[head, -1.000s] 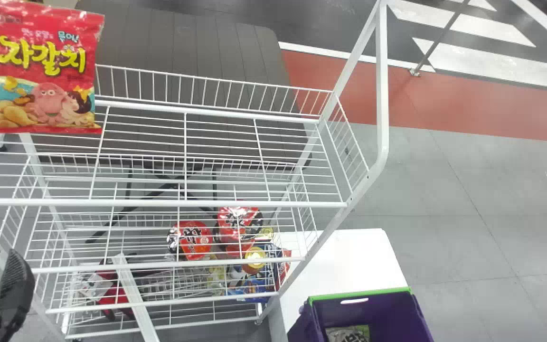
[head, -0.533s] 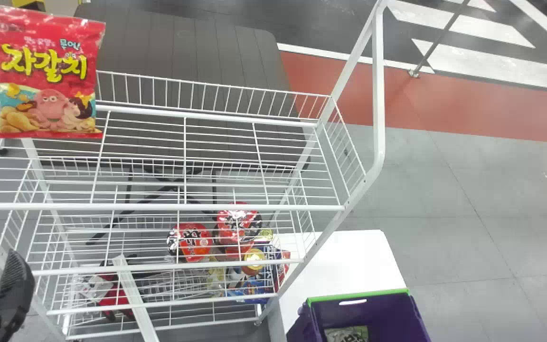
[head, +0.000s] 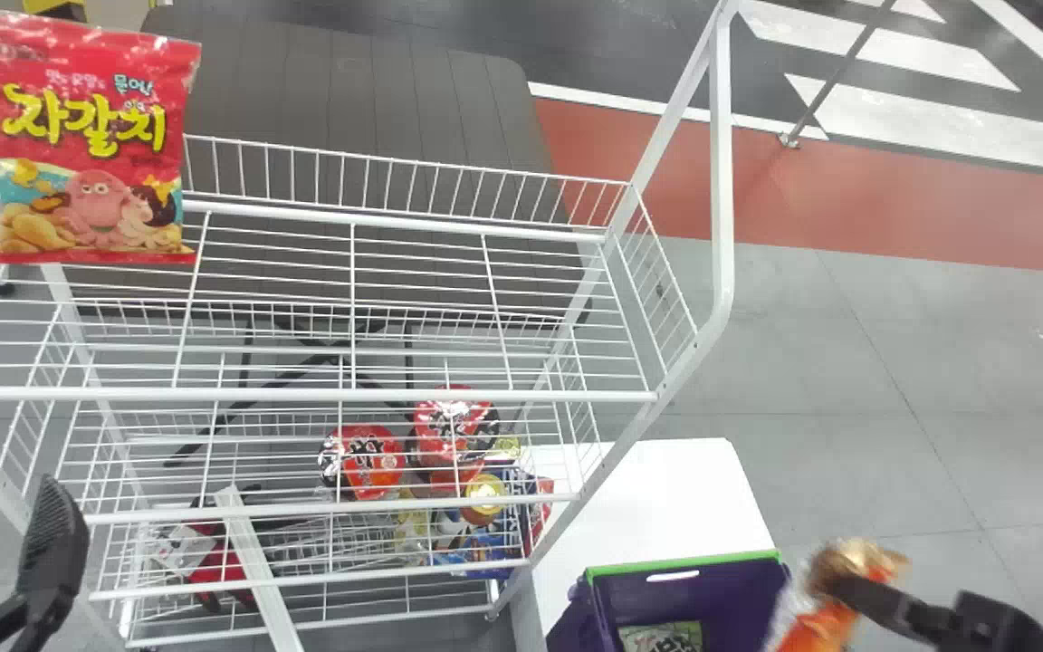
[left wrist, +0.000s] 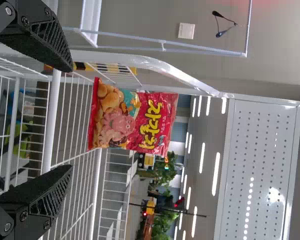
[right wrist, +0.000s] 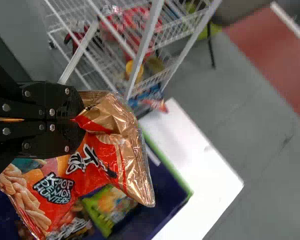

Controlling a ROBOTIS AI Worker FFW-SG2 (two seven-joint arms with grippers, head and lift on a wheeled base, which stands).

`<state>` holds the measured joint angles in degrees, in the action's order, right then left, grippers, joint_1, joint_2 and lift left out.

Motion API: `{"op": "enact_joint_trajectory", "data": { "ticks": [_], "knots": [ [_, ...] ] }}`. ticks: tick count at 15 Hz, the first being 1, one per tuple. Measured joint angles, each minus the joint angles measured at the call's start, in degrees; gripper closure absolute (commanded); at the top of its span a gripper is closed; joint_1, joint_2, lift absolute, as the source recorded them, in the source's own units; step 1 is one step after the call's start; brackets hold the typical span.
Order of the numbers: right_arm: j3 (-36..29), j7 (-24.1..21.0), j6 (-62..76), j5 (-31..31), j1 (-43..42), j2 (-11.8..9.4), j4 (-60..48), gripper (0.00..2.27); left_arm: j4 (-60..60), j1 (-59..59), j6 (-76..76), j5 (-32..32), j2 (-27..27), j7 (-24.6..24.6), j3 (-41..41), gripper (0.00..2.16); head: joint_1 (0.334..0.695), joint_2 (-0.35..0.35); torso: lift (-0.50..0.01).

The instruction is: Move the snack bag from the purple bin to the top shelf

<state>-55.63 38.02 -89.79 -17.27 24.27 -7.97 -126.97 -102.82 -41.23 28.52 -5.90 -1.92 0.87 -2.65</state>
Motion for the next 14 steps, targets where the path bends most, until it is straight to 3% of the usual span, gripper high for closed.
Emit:
{"op": "enact_joint_trajectory", "data": {
  "ticks": [2,3,5,6,7,10,14],
  "knots": [
    [4.6,1.3,0.0,0.4,0.1,4.4,-9.3,2.25,0.2,-0.1,0.3,0.0,0.1,-0.1,-0.1,0.14,0.695,-0.350,-0.001],
    [7.4,1.2,0.0,0.6,0.3,5.6,-12.5,2.25,0.3,-0.2,0.4,0.0,0.1,-0.2,-0.1,0.14,0.695,-0.350,-0.001],
    [14.2,1.2,0.0,0.2,0.7,7.1,-17.4,2.25,0.4,-0.2,0.7,0.0,0.1,-0.2,-0.1,0.14,0.695,-0.271,-0.001],
    [17.8,1.1,0.0,-0.2,0.7,7.7,-18.8,2.25,0.4,-0.3,0.9,0.0,0.1,-0.2,-0.1,0.14,0.695,-0.218,-0.001],
    [20.7,0.7,0.0,-0.4,0.7,7.8,-20.0,2.25,0.4,-0.3,1.1,0.0,0.1,-0.3,0.0,0.14,0.695,-0.119,-0.001],
    [30.0,-4.5,0.0,-0.4,-1.1,8.0,-24.9,2.25,0.5,-0.4,1.8,0.0,0.0,-0.3,0.3,0.14,0.695,-0.026,-0.001],
    [44.1,-15.6,0.0,0.3,-8.8,8.0,-27.3,2.25,0.8,-0.3,2.0,-0.1,-0.1,-0.2,0.4,0.14,0.695,0.106,-0.001]
  ]
}}
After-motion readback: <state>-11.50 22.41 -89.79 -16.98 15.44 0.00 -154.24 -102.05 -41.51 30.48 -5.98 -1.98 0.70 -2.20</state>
